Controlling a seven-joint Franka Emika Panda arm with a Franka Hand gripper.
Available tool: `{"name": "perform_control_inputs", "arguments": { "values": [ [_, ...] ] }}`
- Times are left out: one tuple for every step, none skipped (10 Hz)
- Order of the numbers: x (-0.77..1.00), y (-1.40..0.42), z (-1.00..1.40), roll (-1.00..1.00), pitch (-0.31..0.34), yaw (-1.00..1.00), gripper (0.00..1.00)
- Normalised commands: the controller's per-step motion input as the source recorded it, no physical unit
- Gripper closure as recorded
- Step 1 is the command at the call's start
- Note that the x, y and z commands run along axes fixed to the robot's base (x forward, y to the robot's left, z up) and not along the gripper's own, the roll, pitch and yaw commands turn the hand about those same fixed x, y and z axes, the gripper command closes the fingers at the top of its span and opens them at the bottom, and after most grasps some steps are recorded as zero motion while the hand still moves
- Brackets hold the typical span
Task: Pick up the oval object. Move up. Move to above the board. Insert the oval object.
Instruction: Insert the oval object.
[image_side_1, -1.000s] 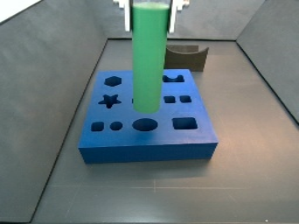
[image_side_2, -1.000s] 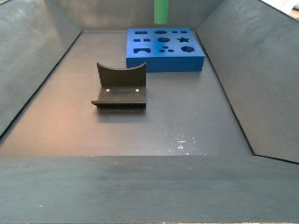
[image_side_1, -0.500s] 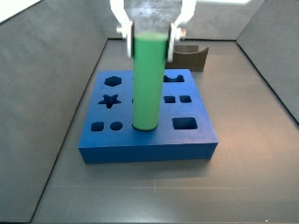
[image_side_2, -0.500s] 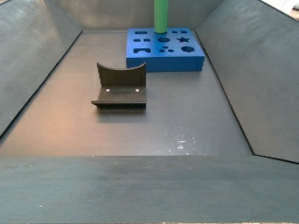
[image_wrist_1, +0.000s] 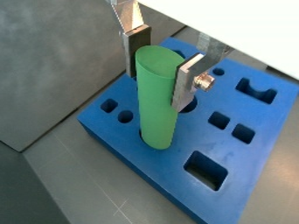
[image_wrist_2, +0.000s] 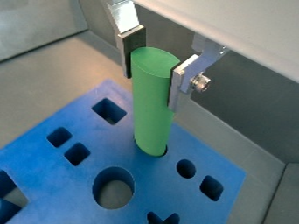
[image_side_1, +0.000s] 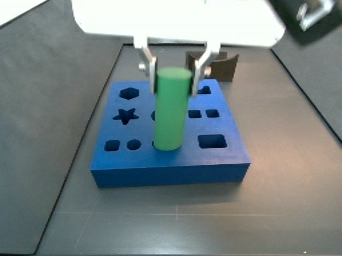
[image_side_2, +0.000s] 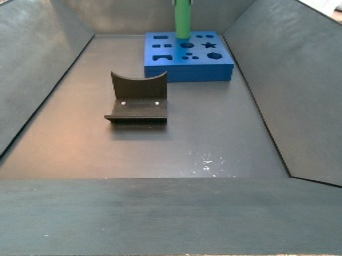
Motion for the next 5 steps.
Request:
{"name": "perform_control_inputs", "arguments": {
  "values": [
    [0.00, -0.04, -0.53, 0.04, -0.057, 0.00, 1.00],
    [0.01, -0.07, -0.43, 0.05, -0.033, 0.00, 1.00],
    [0.00, -0.04, -0.09, 0.03, 0.000, 0.00, 1.00],
    [0.00, 0.00, 0.00, 0.01, 0.000, 0.00, 1.00],
    [-0.05, 0.03, -0.04, 0.11, 0.000, 0.00, 1.00]
  ]
}}
